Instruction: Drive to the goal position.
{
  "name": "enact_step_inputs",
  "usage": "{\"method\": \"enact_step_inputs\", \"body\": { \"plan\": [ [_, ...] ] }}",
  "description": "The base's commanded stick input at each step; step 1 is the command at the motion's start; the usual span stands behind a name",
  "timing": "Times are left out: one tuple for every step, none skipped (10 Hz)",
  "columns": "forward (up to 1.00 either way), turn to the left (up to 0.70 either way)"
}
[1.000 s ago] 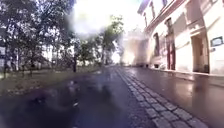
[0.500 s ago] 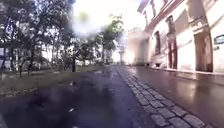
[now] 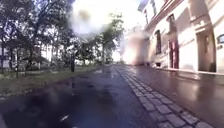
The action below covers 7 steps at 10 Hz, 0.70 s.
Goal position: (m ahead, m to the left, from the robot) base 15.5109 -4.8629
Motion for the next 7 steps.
{"method": "enact_step_inputs", "body": {
  "plan": [
    [0.50,0.00],
    [0.50,0.00],
    [0.50,0.00],
    [0.50,0.00],
    [0.50,0.00],
    [0.50,0.00],
    [0.50,0.00]
  ]
}}
